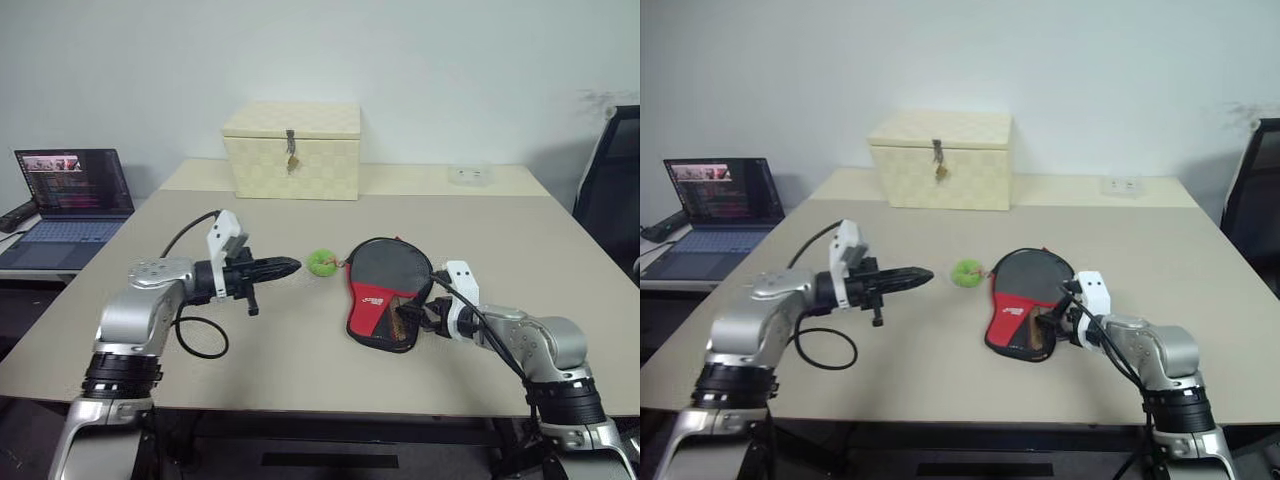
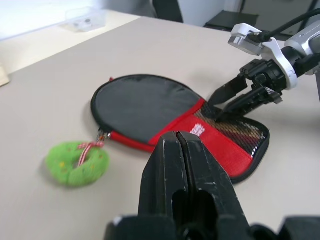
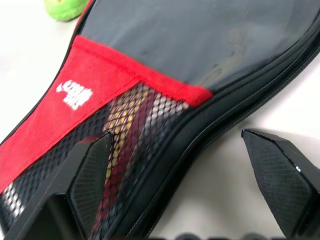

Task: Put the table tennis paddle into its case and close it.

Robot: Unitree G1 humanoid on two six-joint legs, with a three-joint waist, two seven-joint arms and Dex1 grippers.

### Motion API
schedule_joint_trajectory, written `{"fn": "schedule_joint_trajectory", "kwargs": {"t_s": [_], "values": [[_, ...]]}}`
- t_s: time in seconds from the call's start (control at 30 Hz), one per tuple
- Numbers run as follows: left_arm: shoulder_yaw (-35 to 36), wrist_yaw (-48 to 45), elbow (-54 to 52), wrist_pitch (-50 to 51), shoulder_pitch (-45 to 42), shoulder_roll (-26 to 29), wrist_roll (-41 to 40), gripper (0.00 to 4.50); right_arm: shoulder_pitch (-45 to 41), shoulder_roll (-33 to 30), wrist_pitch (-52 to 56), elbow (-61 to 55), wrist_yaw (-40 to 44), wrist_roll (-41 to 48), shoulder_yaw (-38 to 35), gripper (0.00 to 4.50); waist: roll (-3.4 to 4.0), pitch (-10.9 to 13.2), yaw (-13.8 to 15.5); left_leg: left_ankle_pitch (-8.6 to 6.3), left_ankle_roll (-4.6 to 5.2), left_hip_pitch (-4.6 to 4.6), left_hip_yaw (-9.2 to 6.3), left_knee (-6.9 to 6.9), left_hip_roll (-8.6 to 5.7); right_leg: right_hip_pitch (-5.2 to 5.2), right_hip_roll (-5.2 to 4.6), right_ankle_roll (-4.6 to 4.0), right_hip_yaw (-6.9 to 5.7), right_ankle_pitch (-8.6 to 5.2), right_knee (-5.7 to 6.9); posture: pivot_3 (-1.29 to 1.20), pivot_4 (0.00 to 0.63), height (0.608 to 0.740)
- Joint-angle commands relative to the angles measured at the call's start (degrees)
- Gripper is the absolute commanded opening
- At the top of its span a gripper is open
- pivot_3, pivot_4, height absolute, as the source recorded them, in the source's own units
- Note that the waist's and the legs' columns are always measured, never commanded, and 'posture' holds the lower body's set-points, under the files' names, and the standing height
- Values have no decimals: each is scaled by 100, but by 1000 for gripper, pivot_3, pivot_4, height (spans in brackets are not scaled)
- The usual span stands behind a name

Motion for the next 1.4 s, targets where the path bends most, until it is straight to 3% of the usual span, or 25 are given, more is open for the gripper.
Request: {"fn": "schedule_joint_trajectory", "kwargs": {"t_s": [0.03,0.27,0.47,0.67,0.8,1.03,1.4], "values": [[177,119,-306,60,-25,150,-181,14,-112,187,-112,192,-21,-187,39,4474,0,0,0,0,0,2,1,0,1,0,0,0,0,0,1,0,150,740],[142,242,-372,42,2,188,-212,14,-217,271,-184,581,72,-404,-14,4474,-6,-6,-49,0,0,10,8,1,9,2,1,-9,1,6,4,0,150,740],[143,261,-400,33,71,272,-240,0,-135,189,-75,596,159,-407,-159,3025,-7,-6,-45,0,0,10,8,1,6,3,1,-10,1,7,4,0,150,740],[138,233,-413,13,111,339,-248,0,-158,530,119,492,236,-298,-181,877,-6,-6,-53,0,0,7,7,-2,9,1,1,-10,1,7,1,0,150,740],[197,29,-608,143,369,460,-441,0,-234,733,132,477,443,-238,-20,112,-6,-6,-98,0,0,10,8,-3,11,1,1,-10,2,7,2,0,150,740],[374,-362,-1319,468,1321,842,-997,0,-295,969,448,7,1011,-37,554,11,-6,-5,-223,-1,1,11,10,-25,21,-9,7,-23,10,0,1,0,150,740],[387,-248,-2089,691,2110,937,-1424,0,126,915,1353,-1059,1012,157,512,11,-5,-5,-218,-1,1,6,-5,-28,20,-9,5,-30,6,-5,-2,0,150,740]]}}
